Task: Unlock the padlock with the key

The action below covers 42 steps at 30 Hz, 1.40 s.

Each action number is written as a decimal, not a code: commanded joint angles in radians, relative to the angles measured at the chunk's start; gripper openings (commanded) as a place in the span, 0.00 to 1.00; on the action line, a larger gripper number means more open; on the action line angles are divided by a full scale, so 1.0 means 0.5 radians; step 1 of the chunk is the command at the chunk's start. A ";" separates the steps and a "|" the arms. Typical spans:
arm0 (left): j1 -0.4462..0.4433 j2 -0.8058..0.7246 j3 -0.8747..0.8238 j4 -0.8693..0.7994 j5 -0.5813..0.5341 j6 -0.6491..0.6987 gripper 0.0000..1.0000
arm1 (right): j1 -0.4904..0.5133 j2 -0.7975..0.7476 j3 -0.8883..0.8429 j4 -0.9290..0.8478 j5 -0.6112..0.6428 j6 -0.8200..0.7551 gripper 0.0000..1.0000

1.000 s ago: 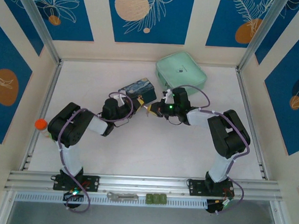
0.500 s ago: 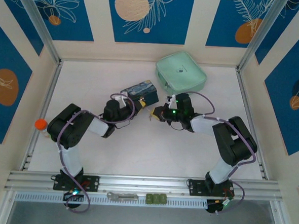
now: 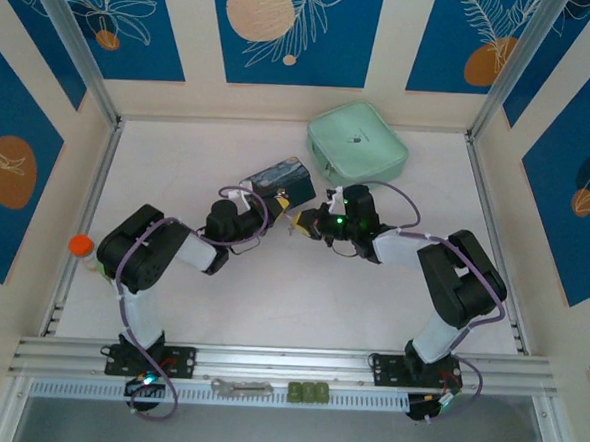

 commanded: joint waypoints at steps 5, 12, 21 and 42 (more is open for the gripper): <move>-0.021 -0.027 -0.028 0.134 0.012 0.015 0.00 | -0.080 -0.071 -0.057 0.054 0.041 -0.006 0.00; -0.033 -0.006 -0.042 0.149 0.002 0.007 0.00 | -0.082 -0.086 -0.017 0.103 0.003 -0.019 0.00; -0.037 0.011 -0.028 0.165 -0.002 -0.005 0.00 | -0.028 -0.090 -0.075 0.095 0.033 -0.010 0.00; -0.047 0.001 -0.032 0.159 0.001 -0.002 0.00 | 0.008 -0.135 -0.070 0.085 0.054 -0.037 0.00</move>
